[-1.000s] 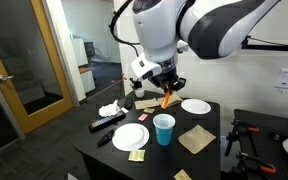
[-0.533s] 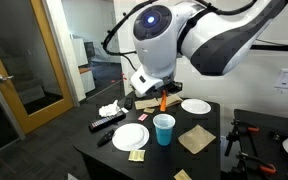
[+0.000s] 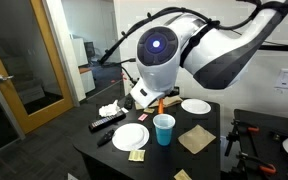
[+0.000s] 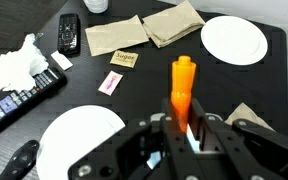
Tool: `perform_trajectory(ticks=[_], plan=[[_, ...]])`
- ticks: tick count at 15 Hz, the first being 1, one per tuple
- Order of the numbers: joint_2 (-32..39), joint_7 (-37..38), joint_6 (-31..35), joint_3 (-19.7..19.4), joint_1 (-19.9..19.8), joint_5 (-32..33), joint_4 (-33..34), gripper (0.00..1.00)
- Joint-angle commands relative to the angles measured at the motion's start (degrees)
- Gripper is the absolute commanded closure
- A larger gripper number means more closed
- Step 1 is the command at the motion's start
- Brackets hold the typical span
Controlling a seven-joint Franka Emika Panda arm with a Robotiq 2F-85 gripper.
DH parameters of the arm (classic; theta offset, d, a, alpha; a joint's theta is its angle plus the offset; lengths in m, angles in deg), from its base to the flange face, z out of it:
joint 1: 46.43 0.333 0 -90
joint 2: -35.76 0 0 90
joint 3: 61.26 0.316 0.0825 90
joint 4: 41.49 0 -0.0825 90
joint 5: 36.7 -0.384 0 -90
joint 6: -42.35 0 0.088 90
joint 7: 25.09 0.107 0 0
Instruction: Place the orange marker in the blue cup
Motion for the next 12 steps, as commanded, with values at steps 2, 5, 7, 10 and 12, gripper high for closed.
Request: perform_trajectory(ticks=[2, 5, 7, 10, 12], plan=[[1.05, 3.66, -2.28, 0.31, 0.81, 4.66, -0.22, 0.95], [1.72, 7.06, -3.65, 0.23, 1.2, 7.64, -0.86, 0.95], [2.39, 10.66, -4.86, 0.19, 1.3, 8.98, -1.16, 0.95], [3.92, 15.28, -6.81, 0.3, 1.4, 9.62, -1.13, 0.95], [5.06, 17.35, -7.9, 0.44, 1.48, 9.71, -1.09, 0.95]])
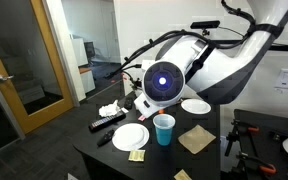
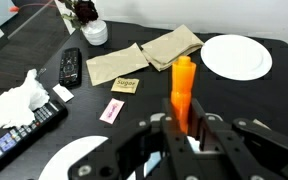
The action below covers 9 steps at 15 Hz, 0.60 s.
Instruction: Place the orange marker in the blue cup
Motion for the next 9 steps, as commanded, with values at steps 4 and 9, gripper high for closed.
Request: perform_trajectory(ticks=[4, 9], plan=[[3.38, 6.65, -3.37, 0.46, 0.29, 1.1, 0.0, 0.95], [5.79, 8.22, -3.86, 0.41, 0.34, 1.26, 0.75, 0.95]])
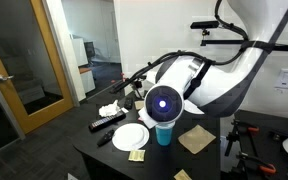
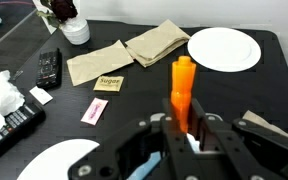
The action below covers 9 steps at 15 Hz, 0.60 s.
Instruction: Place the orange marker in the blue cup
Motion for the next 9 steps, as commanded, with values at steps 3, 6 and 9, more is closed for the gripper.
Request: perform_trajectory(ticks=[3, 6, 9], plan=[[2.34, 2.1, -2.73, 0.33, 0.37, 1.39, 1.41, 0.95], [3.57, 2.36, -3.48, 0.28, 0.57, 1.76, 2.04, 0.95], [4.95, 2.91, -4.59, 0.24, 0.85, 2.25, 2.91, 0.95]])
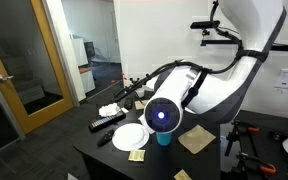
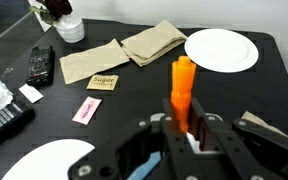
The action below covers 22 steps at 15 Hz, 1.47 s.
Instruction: Place the orange marker in the blue cup
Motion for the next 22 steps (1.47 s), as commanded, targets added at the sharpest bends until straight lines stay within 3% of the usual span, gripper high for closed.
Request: perform_trajectory(ticks=[1, 22], plan=[[2.32, 2.32, -3.58, 0.24, 0.84, 1.47, 2.2, 0.95], [11.56, 2.14, -11.98, 0.34, 3.18, 3.67, 10.25, 0.95]])
